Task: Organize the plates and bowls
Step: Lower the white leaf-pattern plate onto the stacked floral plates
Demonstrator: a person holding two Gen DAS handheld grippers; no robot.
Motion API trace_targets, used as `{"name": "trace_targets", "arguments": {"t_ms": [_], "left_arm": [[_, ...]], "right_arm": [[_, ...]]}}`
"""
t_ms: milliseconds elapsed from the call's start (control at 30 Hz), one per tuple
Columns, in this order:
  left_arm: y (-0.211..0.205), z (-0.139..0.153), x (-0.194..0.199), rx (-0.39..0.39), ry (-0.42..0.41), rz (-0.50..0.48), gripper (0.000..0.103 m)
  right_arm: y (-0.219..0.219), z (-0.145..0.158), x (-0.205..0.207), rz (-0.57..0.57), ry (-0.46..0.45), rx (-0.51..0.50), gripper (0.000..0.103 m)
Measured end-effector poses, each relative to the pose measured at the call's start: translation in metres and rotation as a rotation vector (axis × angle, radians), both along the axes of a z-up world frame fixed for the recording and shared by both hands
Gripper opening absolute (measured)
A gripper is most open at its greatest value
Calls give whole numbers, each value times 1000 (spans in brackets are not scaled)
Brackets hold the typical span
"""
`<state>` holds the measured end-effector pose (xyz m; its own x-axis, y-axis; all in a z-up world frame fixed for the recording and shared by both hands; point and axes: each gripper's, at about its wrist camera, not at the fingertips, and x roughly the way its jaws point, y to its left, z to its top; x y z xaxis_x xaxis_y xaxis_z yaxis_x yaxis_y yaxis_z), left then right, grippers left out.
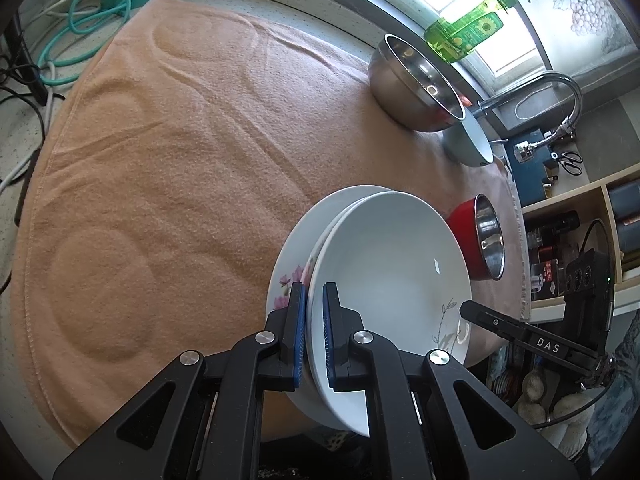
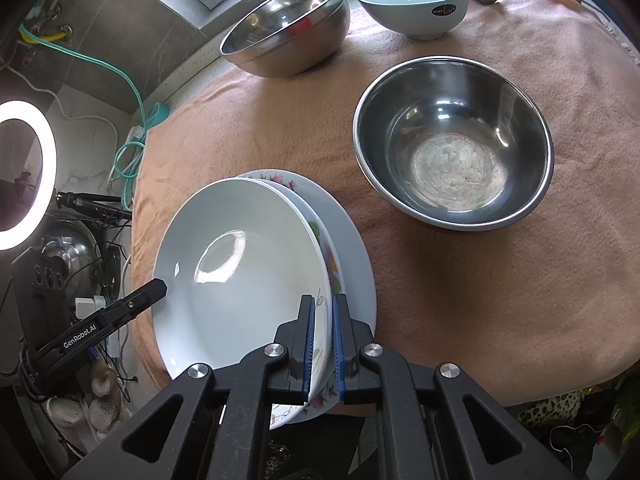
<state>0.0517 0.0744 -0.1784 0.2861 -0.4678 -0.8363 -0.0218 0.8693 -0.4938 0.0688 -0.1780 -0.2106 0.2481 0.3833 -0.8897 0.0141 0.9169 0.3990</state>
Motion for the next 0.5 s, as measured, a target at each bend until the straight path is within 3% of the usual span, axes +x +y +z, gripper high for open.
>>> {"name": "trace_targets", "arguments": {"t_ms": [500], "left_arm": [[9, 19, 2, 9, -62, 20, 6]], "right_arm": [[-7, 19, -5, -8, -70, -24, 10]]}}
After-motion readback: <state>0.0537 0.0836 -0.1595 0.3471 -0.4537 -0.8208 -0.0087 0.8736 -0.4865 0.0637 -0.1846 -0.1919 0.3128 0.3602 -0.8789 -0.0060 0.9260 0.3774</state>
